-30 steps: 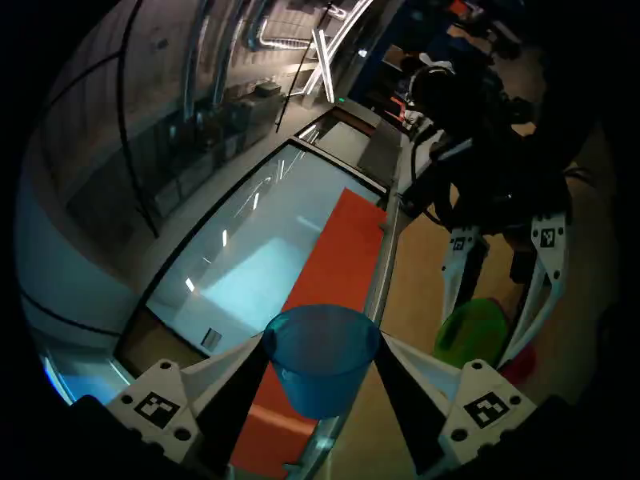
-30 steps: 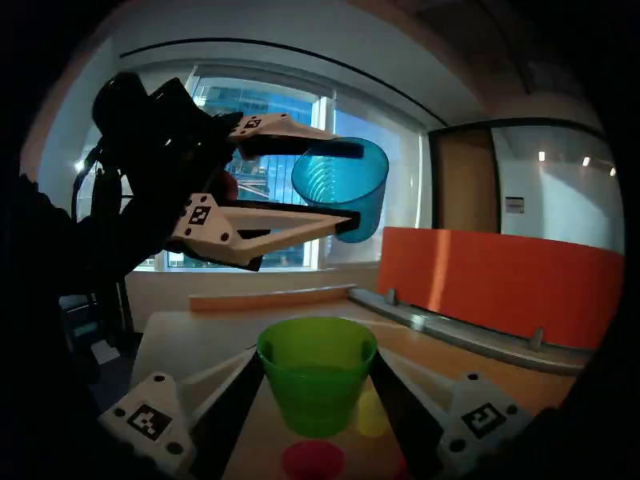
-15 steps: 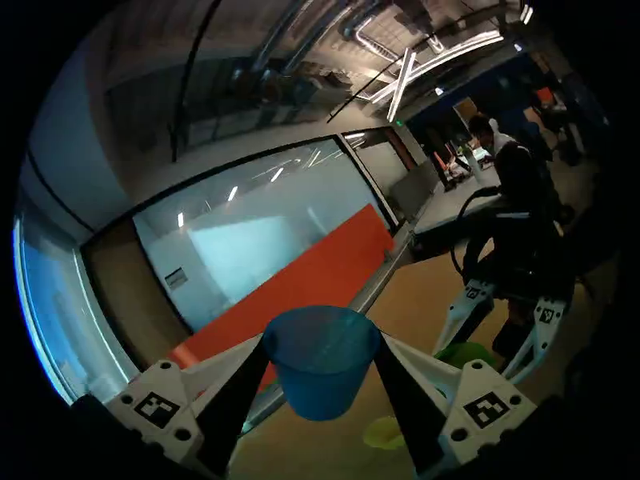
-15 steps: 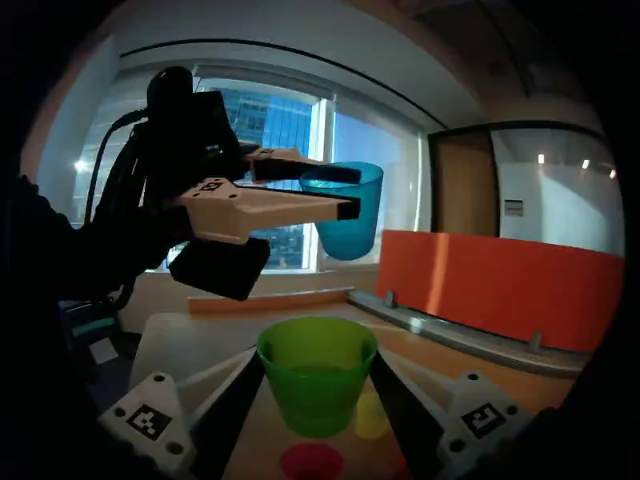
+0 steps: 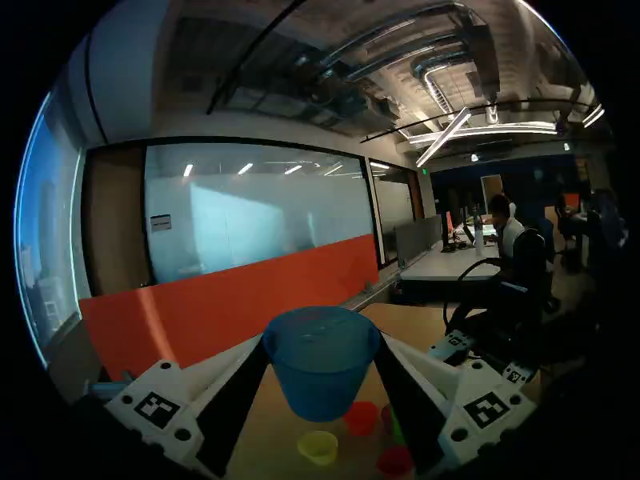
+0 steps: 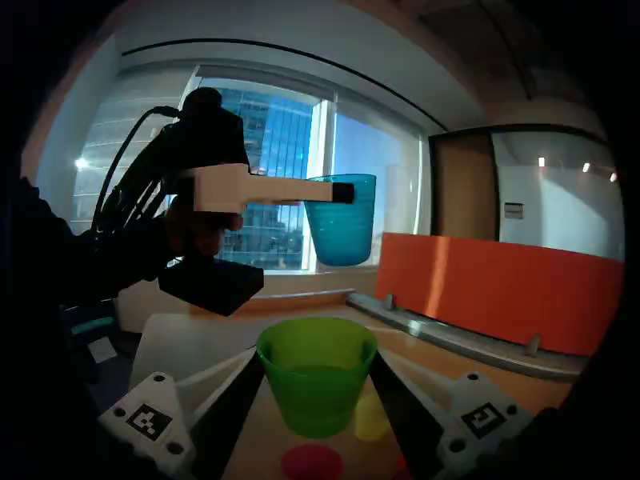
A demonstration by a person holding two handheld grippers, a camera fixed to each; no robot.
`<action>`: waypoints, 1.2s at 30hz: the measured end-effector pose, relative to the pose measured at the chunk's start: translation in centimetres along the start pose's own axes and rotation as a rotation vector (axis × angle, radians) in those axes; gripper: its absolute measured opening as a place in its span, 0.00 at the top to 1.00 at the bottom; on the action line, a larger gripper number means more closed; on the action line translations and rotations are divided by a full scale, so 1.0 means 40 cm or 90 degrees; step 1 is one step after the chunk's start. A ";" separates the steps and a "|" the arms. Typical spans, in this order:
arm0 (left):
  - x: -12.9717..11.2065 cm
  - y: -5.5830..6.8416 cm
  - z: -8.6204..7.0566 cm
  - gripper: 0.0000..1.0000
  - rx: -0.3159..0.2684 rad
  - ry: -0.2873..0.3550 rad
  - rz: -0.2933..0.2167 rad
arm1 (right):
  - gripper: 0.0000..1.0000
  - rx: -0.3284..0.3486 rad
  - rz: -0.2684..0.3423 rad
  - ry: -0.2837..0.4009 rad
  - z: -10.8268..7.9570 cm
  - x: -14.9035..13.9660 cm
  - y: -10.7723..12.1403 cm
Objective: Pour water
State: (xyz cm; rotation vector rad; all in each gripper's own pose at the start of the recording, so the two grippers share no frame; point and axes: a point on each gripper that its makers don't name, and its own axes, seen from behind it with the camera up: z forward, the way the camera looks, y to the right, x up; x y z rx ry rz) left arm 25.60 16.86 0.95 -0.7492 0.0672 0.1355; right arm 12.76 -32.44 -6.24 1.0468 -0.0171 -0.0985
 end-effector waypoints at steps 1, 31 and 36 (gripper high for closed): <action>-0.003 -0.006 -0.001 0.13 0.002 0.000 -0.003 | 0.11 0.000 0.000 0.000 -0.001 0.000 0.000; -0.187 -0.050 -0.074 0.12 0.038 -0.040 -0.028 | 0.11 -0.110 0.001 -0.037 -0.185 -0.024 0.149; -0.228 -0.045 -0.079 0.12 0.035 -0.057 -0.015 | 0.10 -0.121 0.006 -0.039 -0.214 -0.023 0.165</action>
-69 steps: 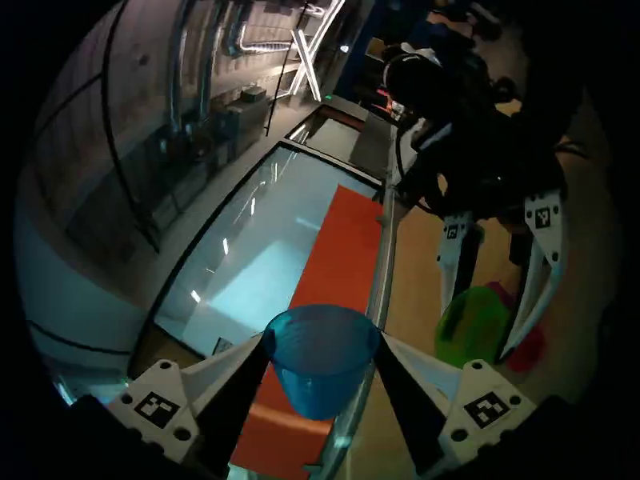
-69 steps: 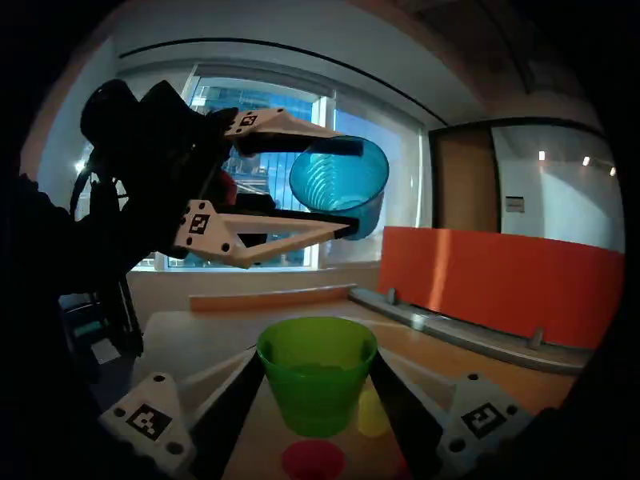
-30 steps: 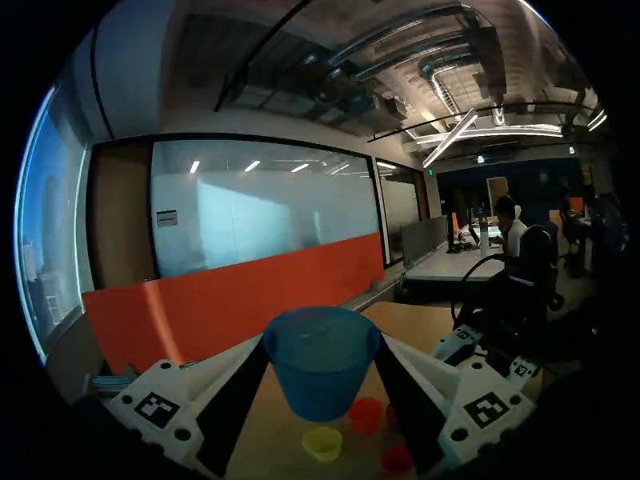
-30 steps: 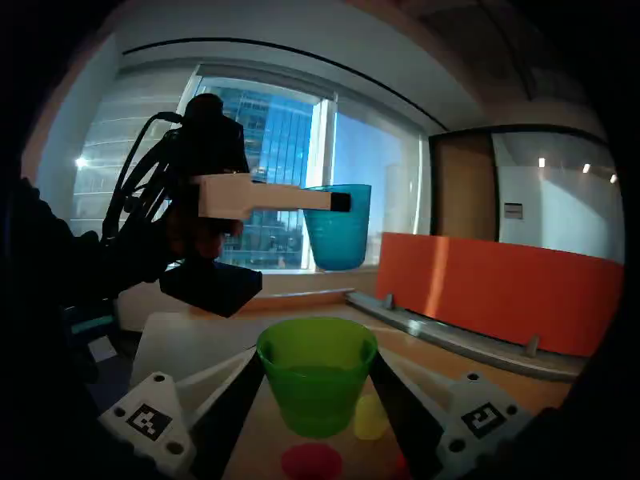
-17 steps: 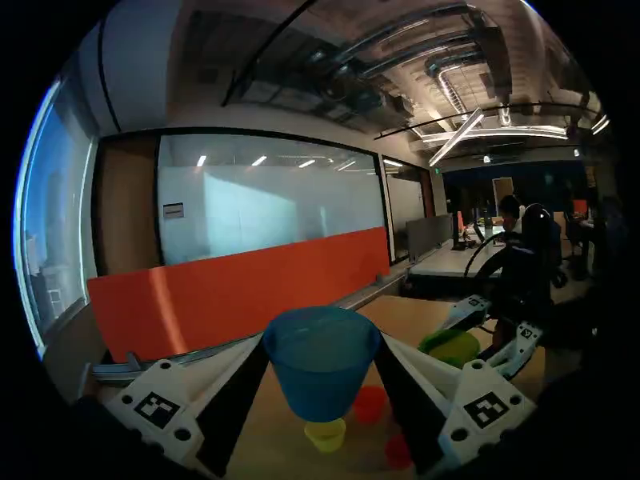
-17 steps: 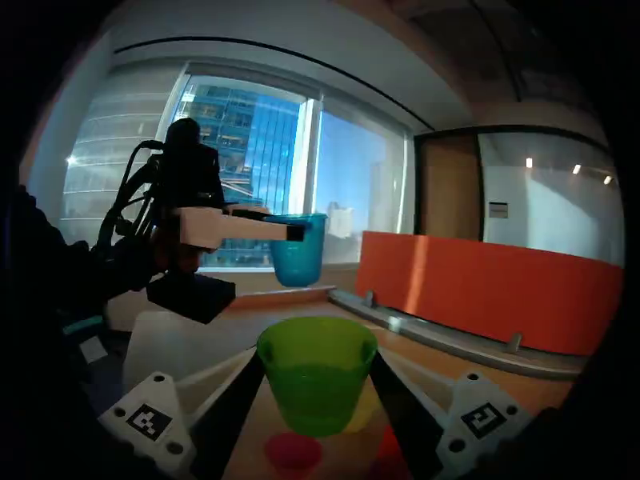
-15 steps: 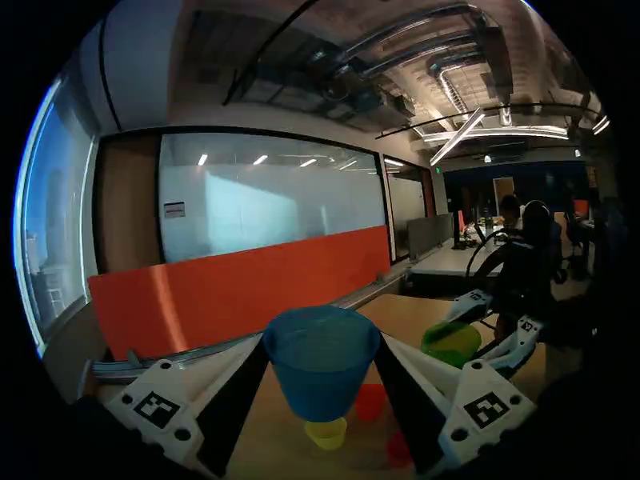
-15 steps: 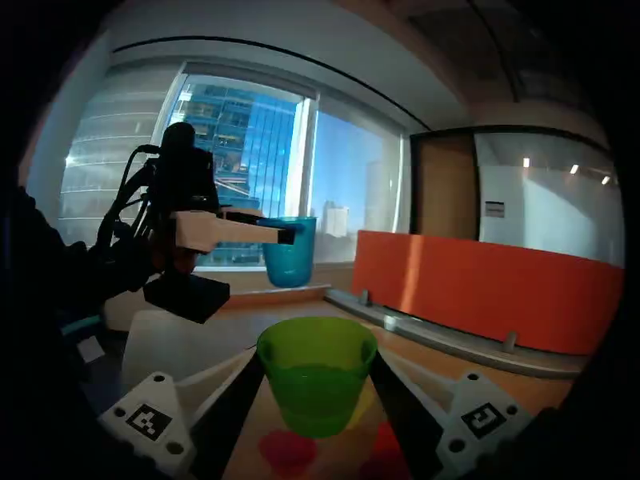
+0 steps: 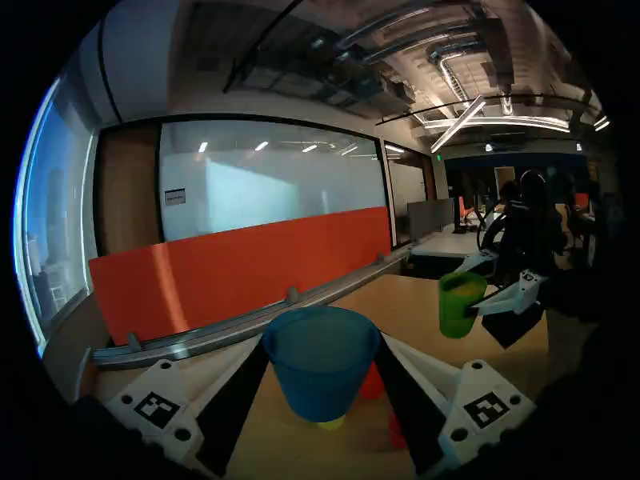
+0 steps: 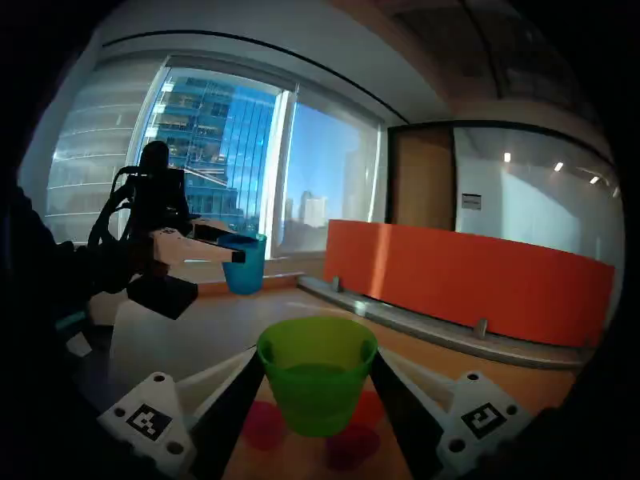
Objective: Pour water
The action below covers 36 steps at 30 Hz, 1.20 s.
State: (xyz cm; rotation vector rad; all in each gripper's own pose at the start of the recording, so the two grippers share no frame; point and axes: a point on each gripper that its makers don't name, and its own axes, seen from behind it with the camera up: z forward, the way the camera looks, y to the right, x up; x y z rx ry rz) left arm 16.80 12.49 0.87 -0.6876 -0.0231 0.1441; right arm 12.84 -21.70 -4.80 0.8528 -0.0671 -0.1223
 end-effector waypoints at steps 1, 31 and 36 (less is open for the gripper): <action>-0.006 0.000 0.000 0.12 0.001 -0.004 0.002 | 0.10 0.001 0.001 -0.001 -0.003 -0.001 0.000; -0.246 0.049 0.035 0.12 -0.035 -0.154 0.034 | 0.10 0.055 0.018 -0.127 -0.033 -0.159 -0.015; -0.289 0.054 0.039 0.12 -0.046 -0.184 0.029 | 0.10 0.064 0.015 -0.157 -0.037 -0.188 -0.016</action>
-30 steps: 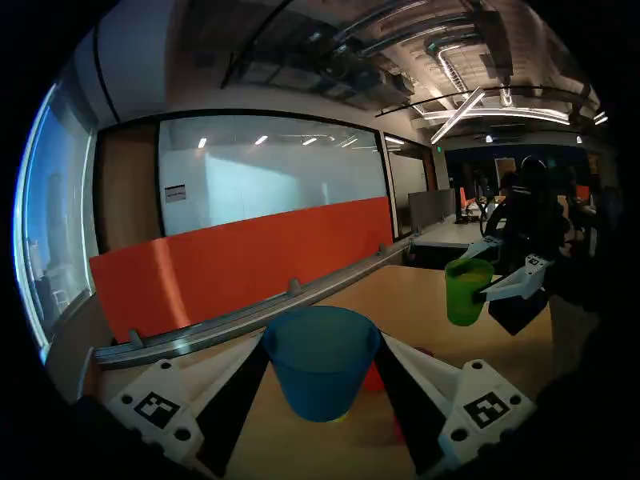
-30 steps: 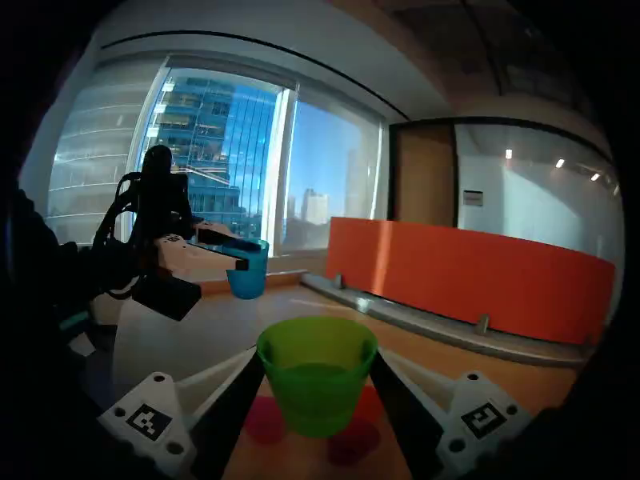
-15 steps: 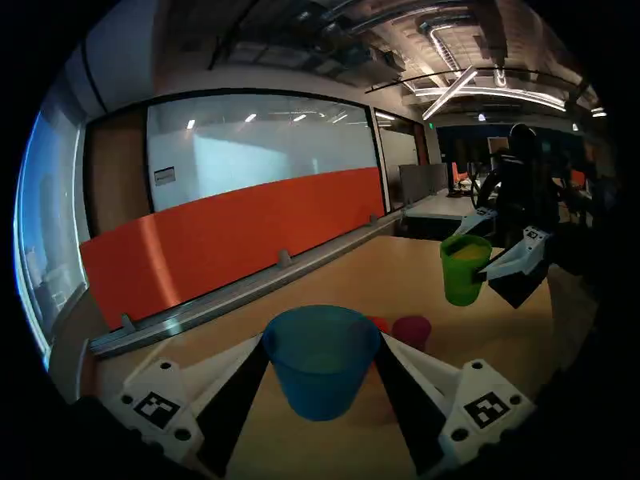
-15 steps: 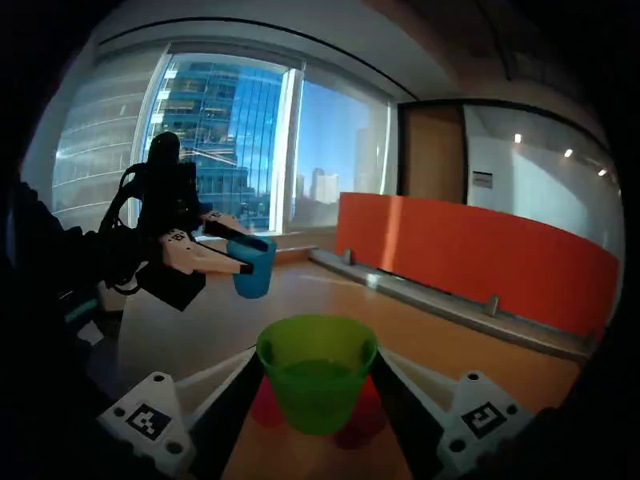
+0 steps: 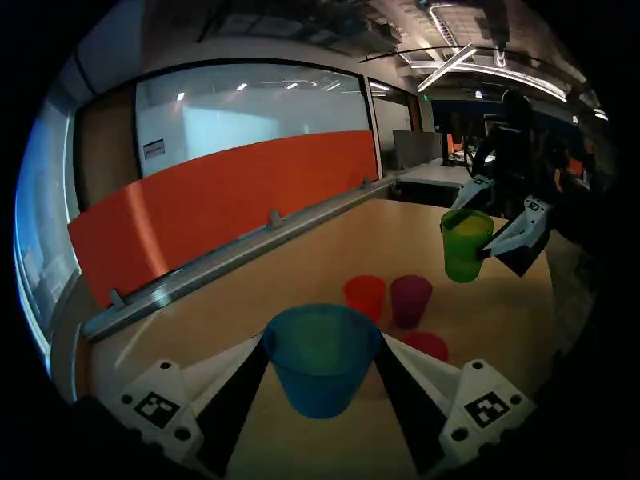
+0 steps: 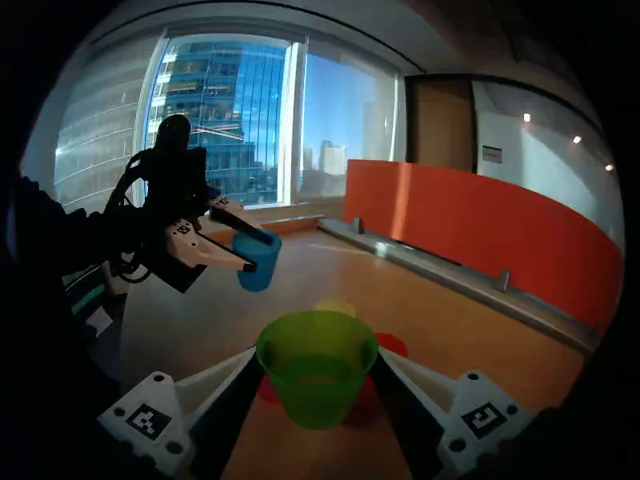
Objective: Pour water
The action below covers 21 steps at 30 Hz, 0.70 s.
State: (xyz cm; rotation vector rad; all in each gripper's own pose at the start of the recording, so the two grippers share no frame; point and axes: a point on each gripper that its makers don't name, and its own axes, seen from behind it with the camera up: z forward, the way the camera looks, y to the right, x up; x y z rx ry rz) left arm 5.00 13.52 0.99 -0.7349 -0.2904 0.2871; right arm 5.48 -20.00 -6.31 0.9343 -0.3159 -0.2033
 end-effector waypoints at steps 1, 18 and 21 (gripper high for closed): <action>-0.008 0.002 0.003 0.12 -0.002 -0.006 -0.001 | 0.10 0.002 0.000 -0.006 0.001 -0.007 0.000; -0.109 0.017 0.055 0.12 -0.030 -0.095 0.027 | 0.10 0.032 -0.015 -0.099 0.044 -0.116 -0.011; -0.129 0.019 0.068 0.12 -0.037 -0.110 0.028 | 0.10 0.036 -0.016 -0.116 0.050 -0.141 -0.011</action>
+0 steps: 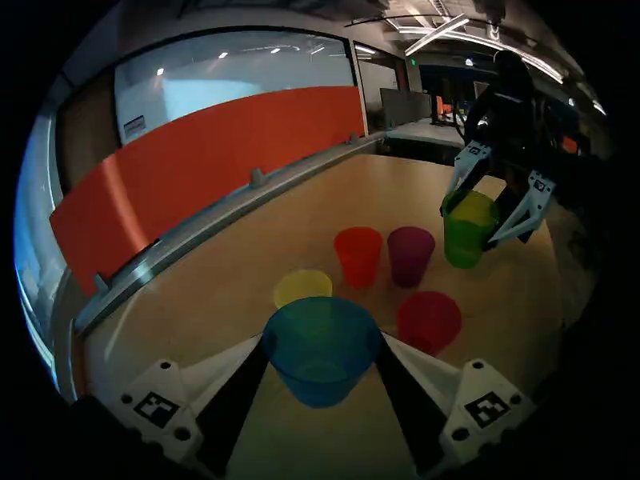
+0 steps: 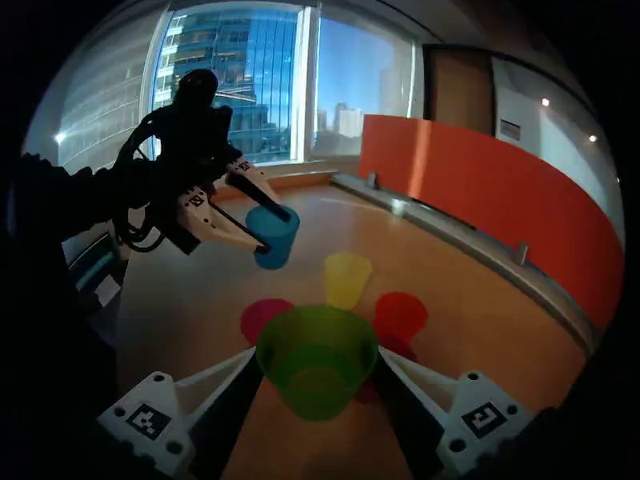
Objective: Pour water
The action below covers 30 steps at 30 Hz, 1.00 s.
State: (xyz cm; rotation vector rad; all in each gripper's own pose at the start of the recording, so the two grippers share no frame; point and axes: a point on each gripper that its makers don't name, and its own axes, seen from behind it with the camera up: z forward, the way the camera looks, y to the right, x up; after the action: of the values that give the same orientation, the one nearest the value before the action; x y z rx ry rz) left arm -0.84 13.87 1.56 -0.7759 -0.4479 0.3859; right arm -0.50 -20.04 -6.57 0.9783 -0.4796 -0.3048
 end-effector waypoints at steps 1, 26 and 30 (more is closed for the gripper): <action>-0.006 0.001 0.006 0.12 -0.002 -0.004 0.000 | 0.10 0.002 -0.001 -0.006 0.004 -0.008 0.000; -0.096 0.036 0.127 0.12 -0.044 -0.064 -0.012 | 0.10 0.040 0.002 -0.079 0.083 -0.156 -0.041; -0.117 0.042 0.134 0.11 -0.051 -0.072 -0.019 | 0.10 0.042 0.002 -0.083 0.091 -0.168 -0.046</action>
State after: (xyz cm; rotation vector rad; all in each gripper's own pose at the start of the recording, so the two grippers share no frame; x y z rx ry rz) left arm -7.83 15.82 2.57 -0.8273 -0.5835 0.3864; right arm -8.21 -20.57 -8.13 1.0254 -0.6128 -0.3533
